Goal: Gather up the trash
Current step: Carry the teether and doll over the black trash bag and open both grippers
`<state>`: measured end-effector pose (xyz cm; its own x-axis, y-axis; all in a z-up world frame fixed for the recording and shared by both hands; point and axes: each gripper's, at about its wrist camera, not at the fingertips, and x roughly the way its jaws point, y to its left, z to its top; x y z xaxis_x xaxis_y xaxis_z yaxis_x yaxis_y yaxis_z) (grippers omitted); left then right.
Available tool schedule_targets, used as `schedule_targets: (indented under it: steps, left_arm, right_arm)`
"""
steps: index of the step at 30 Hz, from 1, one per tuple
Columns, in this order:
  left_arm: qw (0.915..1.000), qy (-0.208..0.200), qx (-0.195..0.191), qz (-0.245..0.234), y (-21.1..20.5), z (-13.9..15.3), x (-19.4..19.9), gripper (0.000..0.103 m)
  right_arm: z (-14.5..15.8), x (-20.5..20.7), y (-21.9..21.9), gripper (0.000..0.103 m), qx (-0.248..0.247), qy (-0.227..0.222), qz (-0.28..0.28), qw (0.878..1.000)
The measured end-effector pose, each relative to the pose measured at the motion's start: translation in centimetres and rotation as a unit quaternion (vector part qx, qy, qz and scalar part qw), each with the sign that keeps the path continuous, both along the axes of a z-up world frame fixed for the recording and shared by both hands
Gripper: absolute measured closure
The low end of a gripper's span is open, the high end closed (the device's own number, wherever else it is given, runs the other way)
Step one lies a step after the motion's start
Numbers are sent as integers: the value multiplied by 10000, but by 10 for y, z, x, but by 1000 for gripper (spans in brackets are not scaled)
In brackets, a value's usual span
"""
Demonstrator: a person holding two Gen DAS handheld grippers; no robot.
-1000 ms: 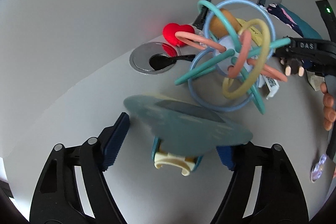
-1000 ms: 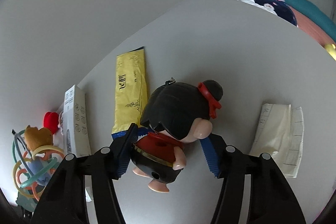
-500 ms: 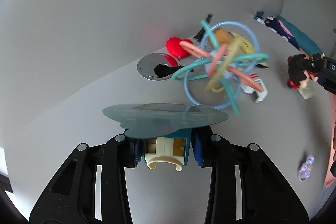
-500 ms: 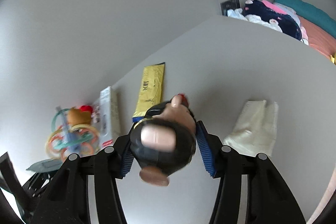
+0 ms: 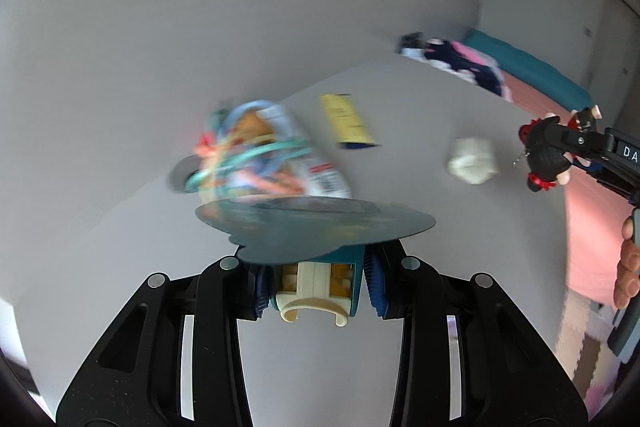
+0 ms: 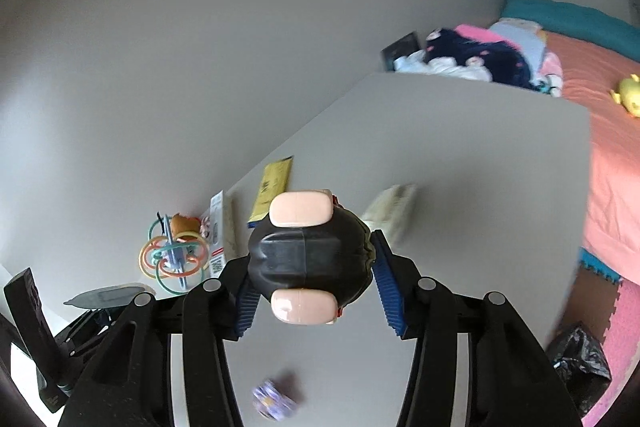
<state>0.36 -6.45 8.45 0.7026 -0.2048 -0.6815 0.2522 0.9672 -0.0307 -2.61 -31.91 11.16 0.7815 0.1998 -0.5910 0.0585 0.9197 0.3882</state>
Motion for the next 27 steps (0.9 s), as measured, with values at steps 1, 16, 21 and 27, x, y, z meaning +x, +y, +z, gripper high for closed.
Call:
schedule_targets:
  steps: [1, 16, 21, 27]
  left_arm:
    - [9999, -14, 16, -157, -17, 1, -3, 66]
    - [9762, 126, 211, -2153, -237, -14, -47, 66]
    - [9619, 267, 277, -2708, -294, -27, -70, 66]
    - [9384, 493, 410, -3395, -357, -48, -112, 66]
  right_arm:
    - [0, -6, -10, 51, 3, -10, -62, 10000]
    - [-22, -134, -173, 51, 101, 20, -1660, 9861]
    - [-37, -173, -214, 51, 174, 124, -2169, 9760]
    - [-55, -226, -251, 51, 177, 253, -2717, 9619]
